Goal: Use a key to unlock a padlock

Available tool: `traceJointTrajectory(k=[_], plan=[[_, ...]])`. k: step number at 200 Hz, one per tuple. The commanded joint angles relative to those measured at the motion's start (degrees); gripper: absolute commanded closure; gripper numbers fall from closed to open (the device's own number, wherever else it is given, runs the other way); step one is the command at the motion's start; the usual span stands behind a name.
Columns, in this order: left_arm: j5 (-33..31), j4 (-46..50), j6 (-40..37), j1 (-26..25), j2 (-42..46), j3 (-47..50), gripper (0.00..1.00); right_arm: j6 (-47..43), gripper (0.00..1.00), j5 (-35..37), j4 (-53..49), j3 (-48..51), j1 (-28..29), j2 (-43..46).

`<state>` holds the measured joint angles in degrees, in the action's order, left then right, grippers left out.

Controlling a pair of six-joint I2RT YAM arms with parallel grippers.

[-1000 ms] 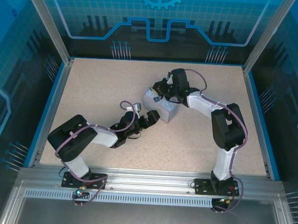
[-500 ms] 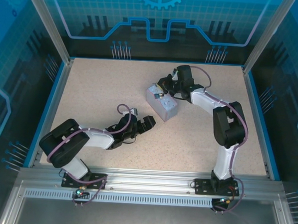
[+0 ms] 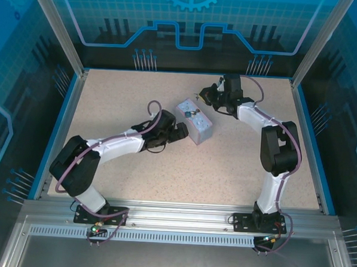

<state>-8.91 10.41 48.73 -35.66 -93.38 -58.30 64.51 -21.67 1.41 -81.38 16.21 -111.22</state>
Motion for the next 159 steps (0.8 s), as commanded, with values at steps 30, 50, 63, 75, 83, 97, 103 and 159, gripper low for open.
traceJointTrajectory(k=[30, 50, 63, 75, 83, 97, 103, 159], plan=[[-5.17, 14.05, -7.57, 1.86, -2.78, -4.58, 0.01, -5.08, 1.0, -1.43, -5.8, -3.38, 0.4, -1.73], [-6.02, 15.29, -7.73, 2.01, -2.02, -3.43, 0.01, -6.19, 1.0, -1.27, -7.59, -4.91, 0.55, -3.15], [-6.42, 16.09, -7.6, 2.38, -2.28, -2.75, 0.01, -6.69, 1.0, -1.36, -8.13, -5.56, 0.61, -3.88], [-6.73, 16.6, -7.51, 2.91, -2.74, -2.35, 0.01, -6.93, 1.0, -1.18, -8.68, -5.84, 0.74, -4.26], [-7.16, 16.98, -7.57, 3.21, -2.7, -2.13, 0.01, -7.02, 1.0, -1.15, -9.0, -6.01, 0.95, -4.43], [-7.95, 16.99, -7.99, 3.82, -1.81, -1.19, 0.01, -7.37, 1.0, -0.95, -9.56, -6.02, 1.51, -4.61], [-8.01, 16.97, -8.12, 4.26, -1.4, -0.9, 0.01, -7.34, 1.0, -1.0, -9.67, -5.88, 1.83, -4.49], [-6.58, 19.29, -8.07, 6.41, -3.26, -2.84, 0.01, -5.29, 1.0, -3.09, -6.98, -1.82, 9.63, 1.65]])
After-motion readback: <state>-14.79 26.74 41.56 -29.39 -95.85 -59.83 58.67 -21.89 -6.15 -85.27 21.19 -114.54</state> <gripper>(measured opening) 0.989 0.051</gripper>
